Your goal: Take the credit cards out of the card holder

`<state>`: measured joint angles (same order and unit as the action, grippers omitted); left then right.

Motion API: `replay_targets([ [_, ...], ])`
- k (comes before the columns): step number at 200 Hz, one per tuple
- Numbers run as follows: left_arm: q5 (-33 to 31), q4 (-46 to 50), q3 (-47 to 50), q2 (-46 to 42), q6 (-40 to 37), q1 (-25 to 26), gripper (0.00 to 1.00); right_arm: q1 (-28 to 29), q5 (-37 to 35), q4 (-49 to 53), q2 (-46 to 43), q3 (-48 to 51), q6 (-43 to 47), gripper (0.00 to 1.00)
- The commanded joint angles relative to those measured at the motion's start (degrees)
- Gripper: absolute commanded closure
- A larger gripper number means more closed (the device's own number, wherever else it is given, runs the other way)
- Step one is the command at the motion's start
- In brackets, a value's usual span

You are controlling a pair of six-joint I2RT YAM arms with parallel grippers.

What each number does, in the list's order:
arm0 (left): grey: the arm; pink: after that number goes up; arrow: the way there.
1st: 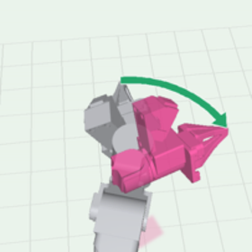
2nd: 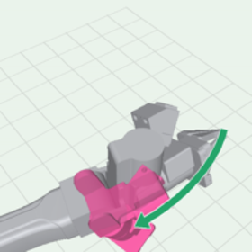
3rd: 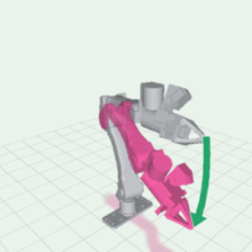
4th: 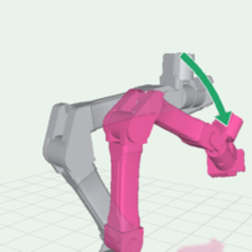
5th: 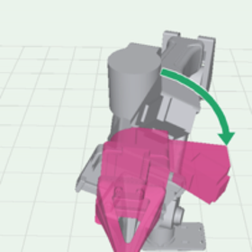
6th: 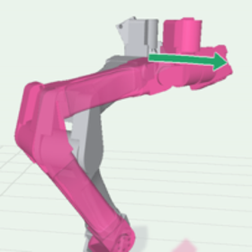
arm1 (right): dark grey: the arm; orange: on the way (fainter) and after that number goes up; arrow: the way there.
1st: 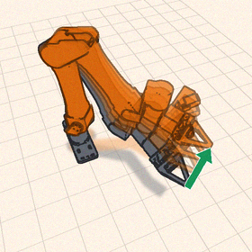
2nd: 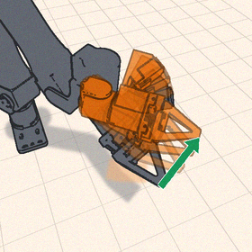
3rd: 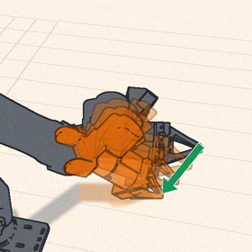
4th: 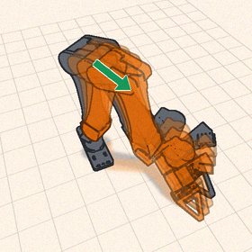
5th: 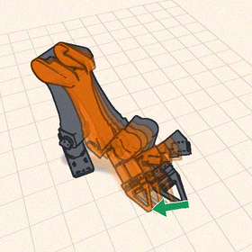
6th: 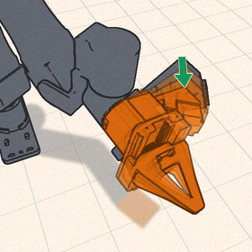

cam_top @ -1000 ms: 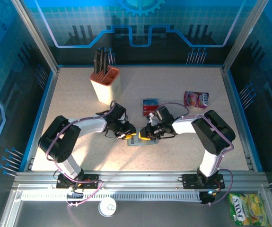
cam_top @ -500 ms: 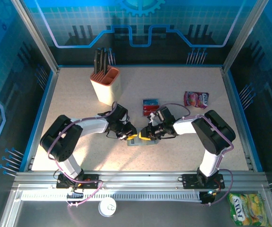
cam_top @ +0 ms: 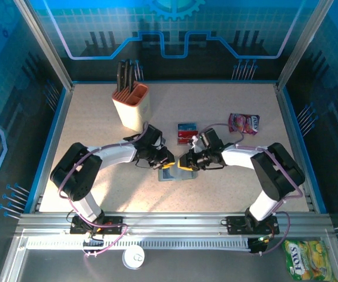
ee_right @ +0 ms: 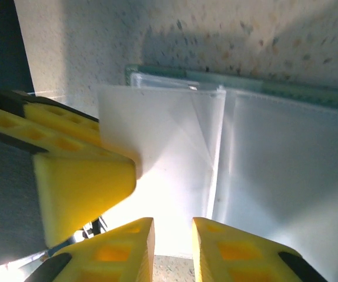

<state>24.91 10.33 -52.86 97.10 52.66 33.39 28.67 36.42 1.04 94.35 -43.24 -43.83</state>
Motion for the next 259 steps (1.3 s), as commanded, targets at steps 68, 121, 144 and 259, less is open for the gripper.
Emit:
replay_targets([
  [68, -0.16, 1.01, -9.07, 7.57, 2.79, 5.42, 0.74, -7.10, -0.08, 12.53, -9.23, -0.67, 7.25, 0.75],
  [121, 0.46, 1.02, -11.52, 9.79, 2.55, 6.49, 0.64, -7.57, -0.21, 12.85, -10.41, 0.13, 7.06, 0.74],
  [144, 0.58, 2.02, -12.81, 10.12, 1.88, 6.45, 0.62, -7.59, -0.04, 12.59, -10.83, 0.09, 6.26, 0.74],
  [259, -0.50, 3.65, -9.99, 5.76, 0.79, 3.20, 0.65, -5.85, -0.33, 12.90, -6.77, -3.81, 5.80, 0.74],
])
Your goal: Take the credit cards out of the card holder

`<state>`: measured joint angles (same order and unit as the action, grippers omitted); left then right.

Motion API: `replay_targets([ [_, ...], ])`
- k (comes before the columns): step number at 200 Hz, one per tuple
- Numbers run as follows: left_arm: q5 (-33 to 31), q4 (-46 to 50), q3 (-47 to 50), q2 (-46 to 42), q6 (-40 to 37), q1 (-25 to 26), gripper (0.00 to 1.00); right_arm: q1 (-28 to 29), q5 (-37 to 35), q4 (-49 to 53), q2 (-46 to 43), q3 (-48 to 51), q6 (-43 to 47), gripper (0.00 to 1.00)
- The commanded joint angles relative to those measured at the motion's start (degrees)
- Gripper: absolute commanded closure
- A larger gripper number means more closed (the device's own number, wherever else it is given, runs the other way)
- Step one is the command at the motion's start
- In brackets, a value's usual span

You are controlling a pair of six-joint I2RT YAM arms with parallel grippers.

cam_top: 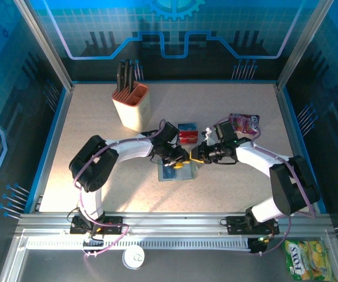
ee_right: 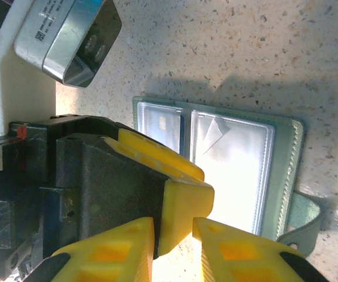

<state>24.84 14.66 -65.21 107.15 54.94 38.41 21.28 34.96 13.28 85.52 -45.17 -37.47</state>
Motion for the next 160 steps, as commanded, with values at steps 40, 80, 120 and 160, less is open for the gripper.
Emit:
replay_targets([
  [40, -0.75, -0.96, 8.06, -9.12, -1.92, -4.46, 0.67, 4.52, 0.49, -1.28, 5.72, -3.73, -1.93, 0.74],
  [80, -0.69, -1.35, 13.07, -12.76, -2.41, -6.38, 0.69, 8.07, -0.23, -3.24, 9.57, -4.92, -3.56, 0.74],
  [120, -0.93, -0.69, 16.18, -14.44, -3.30, -7.91, 0.72, 10.90, -1.03, -5.84, 12.61, -6.78, -5.40, 0.74],
  [160, -0.62, -0.89, 18.14, -15.24, -4.29, -8.86, 0.83, 12.66, -2.16, -6.98, 14.19, -7.11, -6.47, 0.74],
])
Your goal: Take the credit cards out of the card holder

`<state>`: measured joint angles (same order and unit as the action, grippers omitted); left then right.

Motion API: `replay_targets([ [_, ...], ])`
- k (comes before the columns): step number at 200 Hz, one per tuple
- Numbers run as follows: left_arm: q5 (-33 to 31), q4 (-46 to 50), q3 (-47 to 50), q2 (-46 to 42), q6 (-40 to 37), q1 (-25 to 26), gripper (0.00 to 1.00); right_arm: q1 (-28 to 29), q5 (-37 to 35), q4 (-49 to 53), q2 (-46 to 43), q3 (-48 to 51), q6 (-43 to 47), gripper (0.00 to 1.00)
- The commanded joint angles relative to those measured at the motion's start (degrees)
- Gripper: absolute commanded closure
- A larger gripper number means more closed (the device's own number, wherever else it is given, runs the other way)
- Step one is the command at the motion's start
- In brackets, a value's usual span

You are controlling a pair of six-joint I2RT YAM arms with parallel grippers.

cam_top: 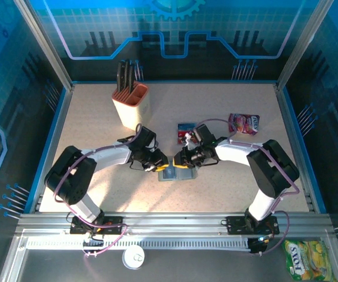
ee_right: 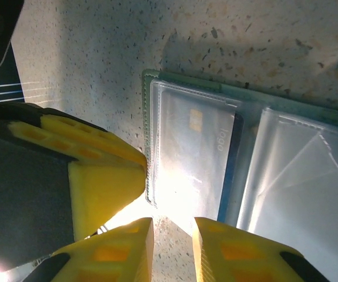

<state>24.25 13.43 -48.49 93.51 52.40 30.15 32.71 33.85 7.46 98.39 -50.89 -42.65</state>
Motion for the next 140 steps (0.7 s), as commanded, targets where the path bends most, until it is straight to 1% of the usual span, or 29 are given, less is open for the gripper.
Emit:
replay_targets([
  [1, -0.01, 0.30, 1.40, -1.59, -1.77, -0.61, 0.83, 1.35, -1.15, -1.19, 1.36, -1.40, -1.29, 0.74],
  [23, -0.14, 0.66, 1.49, -1.13, -2.96, -0.84, 0.90, 1.91, -1.85, -1.28, 1.91, -1.49, -1.54, 0.74],
  [40, -1.25, 2.81, 1.07, -0.80, -4.53, -1.06, 0.94, 2.27, -2.39, -1.29, 2.44, -1.75, -1.78, 0.74],
  [63, -1.40, 3.36, 1.59, -0.86, -5.46, -1.51, 0.98, 2.95, -2.82, -1.22, 3.02, -2.14, -2.15, 0.74],
  [85, -0.85, 2.05, 2.48, -0.53, -5.38, -1.81, 1.00, 3.49, -3.21, -0.30, 3.49, -2.99, -1.82, 0.74],
  [114, 0.98, -0.79, 3.23, 0.51, -4.34, -1.82, 1.00, 3.94, -4.53, 1.84, 4.09, -4.10, -0.98, 0.73],
  [140, 1.24, -0.99, 3.34, 1.40, -4.22, -1.85, 1.00, 4.12, -5.51, 3.27, 4.38, -4.72, -0.60, 0.73],
])
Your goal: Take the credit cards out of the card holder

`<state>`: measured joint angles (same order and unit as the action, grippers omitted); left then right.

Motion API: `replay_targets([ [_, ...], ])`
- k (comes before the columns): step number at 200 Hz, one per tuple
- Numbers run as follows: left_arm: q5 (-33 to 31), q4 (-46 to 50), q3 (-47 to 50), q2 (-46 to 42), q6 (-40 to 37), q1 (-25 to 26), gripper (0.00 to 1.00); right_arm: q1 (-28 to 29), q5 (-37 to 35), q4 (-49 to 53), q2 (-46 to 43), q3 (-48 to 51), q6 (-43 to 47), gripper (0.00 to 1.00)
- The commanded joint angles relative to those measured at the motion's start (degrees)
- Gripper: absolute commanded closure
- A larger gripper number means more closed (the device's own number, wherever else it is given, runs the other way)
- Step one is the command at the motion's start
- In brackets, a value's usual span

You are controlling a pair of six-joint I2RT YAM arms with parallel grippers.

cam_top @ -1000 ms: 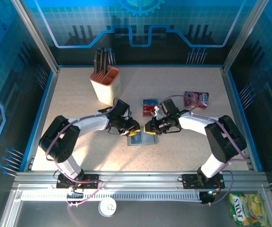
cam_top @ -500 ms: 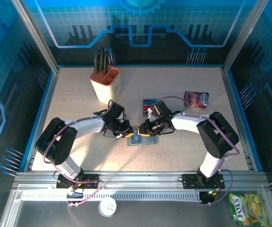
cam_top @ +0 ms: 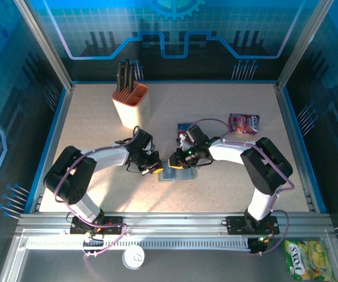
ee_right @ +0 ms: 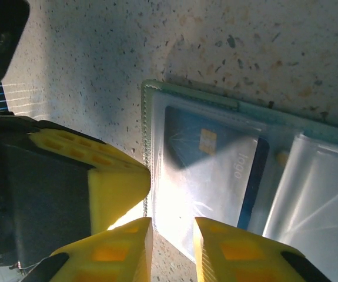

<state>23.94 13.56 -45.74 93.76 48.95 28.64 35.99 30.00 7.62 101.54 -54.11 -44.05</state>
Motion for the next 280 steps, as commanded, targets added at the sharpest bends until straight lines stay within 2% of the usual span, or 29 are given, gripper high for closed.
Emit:
replay_targets([
  [1, 1.54, -1.15, 0.57, 1.21, -0.82, -0.34, 1.00, 0.84, -1.72, 3.15, 1.22, -1.52, 0.85, 0.73],
  [120, 1.40, 0.06, 1.13, 2.00, -1.31, -0.78, 1.00, 1.01, -2.80, 5.14, 3.56, -2.65, 1.69, 0.72],
  [242, 2.07, -0.64, 1.30, 2.84, -1.20, -1.20, 1.00, 1.39, 1.55, -0.15, 4.94, -2.27, -0.28, 0.75],
  [280, 2.16, -0.62, 1.28, 3.01, -1.18, -1.25, 1.00, 1.54, -0.35, 2.74, 5.47, -2.96, 0.57, 0.74],
])
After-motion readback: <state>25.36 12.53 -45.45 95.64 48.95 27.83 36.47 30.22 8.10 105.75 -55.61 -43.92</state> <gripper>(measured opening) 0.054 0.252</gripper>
